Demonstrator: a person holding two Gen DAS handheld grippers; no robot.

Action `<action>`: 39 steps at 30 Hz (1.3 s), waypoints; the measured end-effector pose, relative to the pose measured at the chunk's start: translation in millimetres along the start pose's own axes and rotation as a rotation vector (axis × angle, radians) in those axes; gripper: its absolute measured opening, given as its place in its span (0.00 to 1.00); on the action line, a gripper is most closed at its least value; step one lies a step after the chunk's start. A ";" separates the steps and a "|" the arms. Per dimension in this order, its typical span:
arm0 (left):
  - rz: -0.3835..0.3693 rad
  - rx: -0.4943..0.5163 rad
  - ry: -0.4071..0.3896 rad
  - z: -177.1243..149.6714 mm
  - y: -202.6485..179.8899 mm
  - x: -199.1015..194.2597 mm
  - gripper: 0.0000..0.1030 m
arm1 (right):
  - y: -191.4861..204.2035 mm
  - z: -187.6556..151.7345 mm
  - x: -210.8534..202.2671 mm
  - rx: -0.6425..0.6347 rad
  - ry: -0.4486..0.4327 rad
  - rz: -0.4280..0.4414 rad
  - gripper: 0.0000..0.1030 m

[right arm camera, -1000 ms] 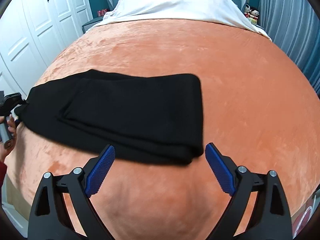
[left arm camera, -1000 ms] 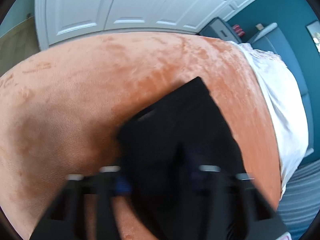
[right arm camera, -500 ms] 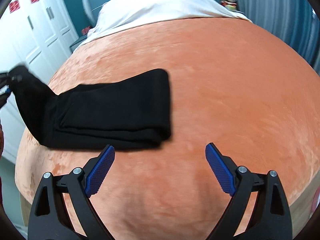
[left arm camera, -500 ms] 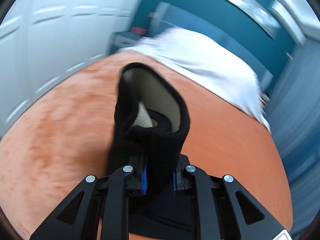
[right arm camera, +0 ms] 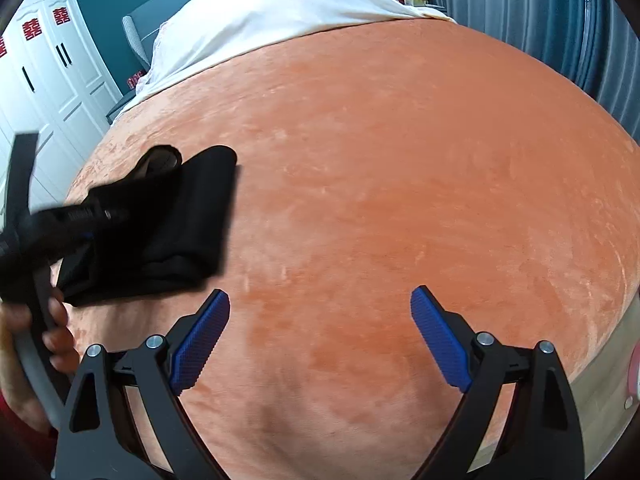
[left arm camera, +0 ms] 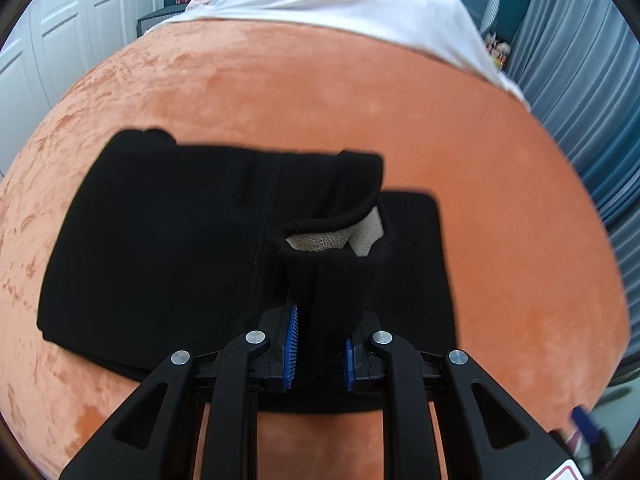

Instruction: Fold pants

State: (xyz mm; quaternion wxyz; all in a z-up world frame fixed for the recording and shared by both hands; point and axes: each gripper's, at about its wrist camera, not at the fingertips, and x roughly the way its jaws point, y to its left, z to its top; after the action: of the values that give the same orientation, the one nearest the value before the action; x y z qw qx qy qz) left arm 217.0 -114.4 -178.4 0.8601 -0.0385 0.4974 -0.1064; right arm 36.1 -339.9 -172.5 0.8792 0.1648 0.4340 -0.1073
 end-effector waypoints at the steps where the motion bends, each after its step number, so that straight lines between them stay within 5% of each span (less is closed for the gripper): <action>1: 0.013 0.013 0.007 -4.7 -1.8 2.6 0.17 | -1.4 0.7 1.1 -0.002 0.001 0.001 0.87; 6: 0.096 0.125 0.010 -16.3 -20.8 2.1 0.19 | 6.3 9.5 3.4 -0.025 -0.002 0.018 0.87; 8: 0.040 0.126 0.008 -17.4 -17.5 -18.7 0.36 | 13.0 19.6 1.7 -0.047 -0.003 0.039 0.87; 10: -0.008 0.081 -0.056 -21.8 -3.0 -51.4 0.62 | 22.2 32.9 -2.7 -0.067 -0.019 0.058 0.87; 14: 0.065 0.080 -0.212 -35.8 28.4 -117.3 0.84 | 60.5 76.1 1.9 -0.136 0.002 0.169 0.93; 20: 0.233 0.029 -0.167 -46.0 101.5 -142.0 0.85 | 138.6 107.0 83.6 -0.161 0.212 0.392 0.96; 27: 0.251 -0.034 -0.083 -44.9 147.0 -126.7 0.85 | 172.2 91.2 159.9 -0.125 0.378 0.359 0.94; 31: 0.269 -0.006 -0.077 -37.0 144.2 -113.5 0.85 | 182.1 93.1 143.6 -0.121 0.332 0.365 0.17; 34: 0.282 0.020 -0.084 -28.4 142.7 -110.5 0.85 | 173.2 116.3 107.3 -0.111 0.257 0.437 0.10; 39: 0.248 0.004 -0.102 -17.9 146.3 -114.4 0.85 | 130.5 126.5 78.8 -0.138 0.200 0.367 0.09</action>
State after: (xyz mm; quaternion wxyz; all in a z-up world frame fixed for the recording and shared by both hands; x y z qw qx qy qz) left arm 167.4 54.2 -115.6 0.8909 0.0198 0.4537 0.0017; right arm 218.7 -271.5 -137.8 0.8456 0.1903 0.4883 0.1015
